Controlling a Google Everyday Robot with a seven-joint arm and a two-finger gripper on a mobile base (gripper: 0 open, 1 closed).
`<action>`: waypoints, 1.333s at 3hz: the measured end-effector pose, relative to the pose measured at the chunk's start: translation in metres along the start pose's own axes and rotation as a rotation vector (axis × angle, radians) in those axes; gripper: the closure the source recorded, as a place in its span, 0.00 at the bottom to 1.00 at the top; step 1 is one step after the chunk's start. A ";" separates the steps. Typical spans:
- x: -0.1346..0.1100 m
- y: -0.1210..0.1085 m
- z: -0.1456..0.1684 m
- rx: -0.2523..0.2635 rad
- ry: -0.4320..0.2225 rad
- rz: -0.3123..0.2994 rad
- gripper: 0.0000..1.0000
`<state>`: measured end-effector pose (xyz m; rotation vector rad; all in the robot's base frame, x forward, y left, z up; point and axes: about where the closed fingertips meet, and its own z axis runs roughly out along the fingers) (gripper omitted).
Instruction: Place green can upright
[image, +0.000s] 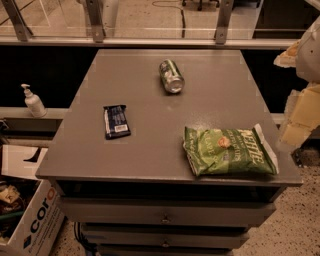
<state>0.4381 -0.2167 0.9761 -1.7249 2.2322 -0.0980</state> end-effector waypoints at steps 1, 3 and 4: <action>-0.004 -0.002 0.000 0.004 -0.008 -0.003 0.00; -0.045 -0.015 0.008 0.034 -0.039 0.009 0.00; -0.076 -0.025 0.029 0.036 -0.038 0.092 0.00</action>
Offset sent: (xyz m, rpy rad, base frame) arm 0.0183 0.0194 0.0017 0.0324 -0.0087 0.0224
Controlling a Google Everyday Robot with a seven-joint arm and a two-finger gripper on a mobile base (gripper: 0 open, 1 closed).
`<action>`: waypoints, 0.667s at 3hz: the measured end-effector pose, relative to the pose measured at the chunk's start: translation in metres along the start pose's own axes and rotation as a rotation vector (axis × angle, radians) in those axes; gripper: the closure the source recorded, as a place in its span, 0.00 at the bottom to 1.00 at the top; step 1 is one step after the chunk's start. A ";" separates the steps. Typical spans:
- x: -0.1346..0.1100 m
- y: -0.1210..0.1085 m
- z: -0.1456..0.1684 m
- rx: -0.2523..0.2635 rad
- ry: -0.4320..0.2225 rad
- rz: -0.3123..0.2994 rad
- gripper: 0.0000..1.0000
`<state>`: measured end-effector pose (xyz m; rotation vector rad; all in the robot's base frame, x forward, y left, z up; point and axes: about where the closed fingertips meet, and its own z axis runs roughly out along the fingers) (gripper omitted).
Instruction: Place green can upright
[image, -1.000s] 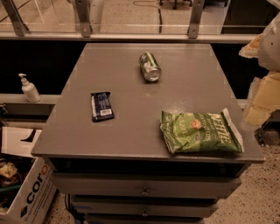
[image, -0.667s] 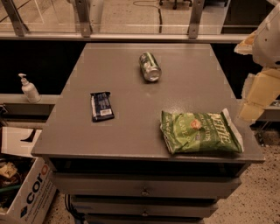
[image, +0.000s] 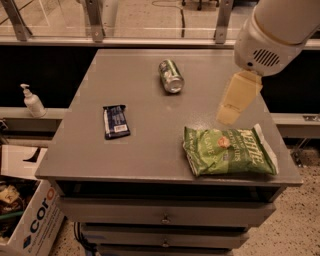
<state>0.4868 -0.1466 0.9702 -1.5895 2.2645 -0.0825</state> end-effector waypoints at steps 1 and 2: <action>-0.027 -0.013 0.026 -0.009 0.010 0.120 0.00; -0.050 -0.033 0.052 -0.010 0.027 0.240 0.00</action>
Offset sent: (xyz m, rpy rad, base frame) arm 0.1062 0.0659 -0.0432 0.0873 0.0949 -0.3737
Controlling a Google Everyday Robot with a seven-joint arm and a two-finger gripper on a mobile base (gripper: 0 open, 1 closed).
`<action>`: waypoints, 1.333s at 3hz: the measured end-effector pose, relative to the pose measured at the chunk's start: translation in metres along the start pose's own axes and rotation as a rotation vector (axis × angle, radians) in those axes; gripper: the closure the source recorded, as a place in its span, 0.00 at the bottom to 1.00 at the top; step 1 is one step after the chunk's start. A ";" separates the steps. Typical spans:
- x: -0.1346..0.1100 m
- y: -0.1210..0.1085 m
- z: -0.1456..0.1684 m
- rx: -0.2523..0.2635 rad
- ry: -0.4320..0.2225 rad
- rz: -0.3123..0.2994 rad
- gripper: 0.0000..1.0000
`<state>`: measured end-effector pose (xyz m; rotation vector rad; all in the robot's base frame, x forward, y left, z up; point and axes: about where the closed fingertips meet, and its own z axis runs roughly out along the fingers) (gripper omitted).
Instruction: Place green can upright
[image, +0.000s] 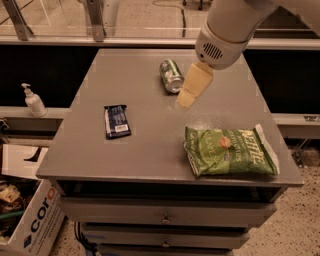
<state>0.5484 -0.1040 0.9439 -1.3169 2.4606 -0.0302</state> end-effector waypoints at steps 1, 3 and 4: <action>-0.034 -0.018 0.020 0.006 0.000 0.118 0.00; -0.033 -0.019 0.022 -0.017 -0.006 0.128 0.00; -0.039 -0.027 0.026 -0.049 -0.019 0.191 0.00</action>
Offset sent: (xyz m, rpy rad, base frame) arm 0.0323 0.0152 -0.0054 0.0235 0.0117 -0.0922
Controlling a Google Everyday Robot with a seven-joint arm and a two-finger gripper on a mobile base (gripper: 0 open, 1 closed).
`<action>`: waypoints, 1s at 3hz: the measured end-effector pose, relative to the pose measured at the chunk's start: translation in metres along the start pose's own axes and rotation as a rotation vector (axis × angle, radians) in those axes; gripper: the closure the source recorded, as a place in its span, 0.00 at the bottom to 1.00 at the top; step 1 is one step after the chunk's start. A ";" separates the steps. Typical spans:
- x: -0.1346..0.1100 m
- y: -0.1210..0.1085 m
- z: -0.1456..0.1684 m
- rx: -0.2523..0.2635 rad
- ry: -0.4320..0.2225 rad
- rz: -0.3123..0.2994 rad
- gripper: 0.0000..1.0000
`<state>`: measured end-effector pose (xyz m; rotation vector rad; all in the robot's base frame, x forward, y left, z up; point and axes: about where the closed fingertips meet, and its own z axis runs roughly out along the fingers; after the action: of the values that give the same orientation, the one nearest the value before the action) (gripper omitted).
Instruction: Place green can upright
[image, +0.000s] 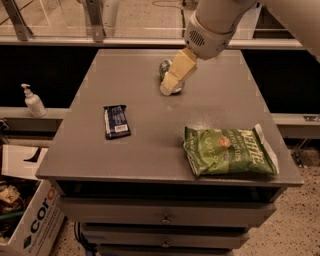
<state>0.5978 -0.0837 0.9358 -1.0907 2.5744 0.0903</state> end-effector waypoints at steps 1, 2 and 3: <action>-0.022 -0.012 0.008 0.000 -0.015 0.085 0.00; -0.051 -0.020 0.020 0.022 -0.026 0.159 0.00; -0.075 -0.020 0.032 0.060 -0.049 0.222 0.00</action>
Offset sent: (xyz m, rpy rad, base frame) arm 0.0856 0.0439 0.0016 0.0635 -0.0129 -0.2575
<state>0.6696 -0.0399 0.9322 -0.7698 2.6267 0.0916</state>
